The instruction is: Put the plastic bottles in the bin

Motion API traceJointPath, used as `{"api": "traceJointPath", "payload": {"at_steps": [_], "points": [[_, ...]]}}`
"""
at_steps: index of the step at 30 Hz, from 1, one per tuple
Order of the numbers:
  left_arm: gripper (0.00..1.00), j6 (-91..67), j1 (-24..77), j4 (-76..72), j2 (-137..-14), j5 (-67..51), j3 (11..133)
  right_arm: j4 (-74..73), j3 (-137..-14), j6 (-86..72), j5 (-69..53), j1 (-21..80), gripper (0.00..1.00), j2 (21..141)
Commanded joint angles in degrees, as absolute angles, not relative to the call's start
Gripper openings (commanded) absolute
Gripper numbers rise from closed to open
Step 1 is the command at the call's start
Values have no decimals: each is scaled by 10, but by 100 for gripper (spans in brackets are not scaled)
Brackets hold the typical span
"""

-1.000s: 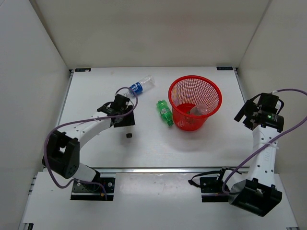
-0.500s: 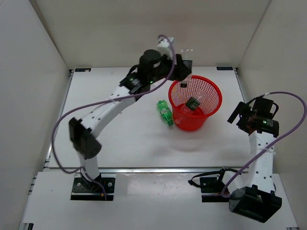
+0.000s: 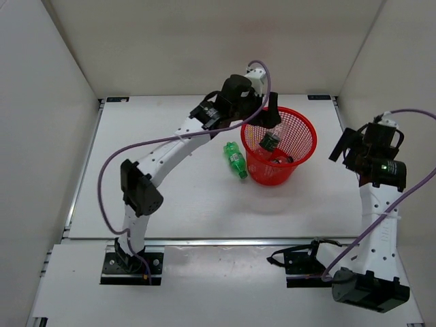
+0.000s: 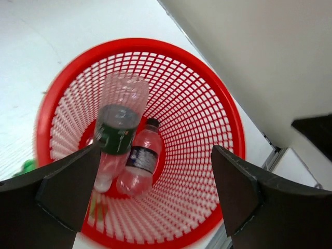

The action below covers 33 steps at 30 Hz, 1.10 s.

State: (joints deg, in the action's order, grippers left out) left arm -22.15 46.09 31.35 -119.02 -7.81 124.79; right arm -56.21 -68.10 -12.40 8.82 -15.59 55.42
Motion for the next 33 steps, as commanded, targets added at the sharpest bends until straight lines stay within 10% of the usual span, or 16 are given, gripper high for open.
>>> {"api": "traceJointPath", "payload": {"at_steps": [1,15,22,33], "points": [[99,-184,450,361,-1033,-41,1245,-559,-781,-100,156,-100,99,571],[99,-277,188,482,-564,116,574,-618,-1140,-79,155,383,99,919],[99,-310,171,585,-445,188,553,-634,-1344,-55,68,457,98,1164],[99,-274,178,612,-441,202,578,-664,-1361,-103,301,449,99,1359]]}}
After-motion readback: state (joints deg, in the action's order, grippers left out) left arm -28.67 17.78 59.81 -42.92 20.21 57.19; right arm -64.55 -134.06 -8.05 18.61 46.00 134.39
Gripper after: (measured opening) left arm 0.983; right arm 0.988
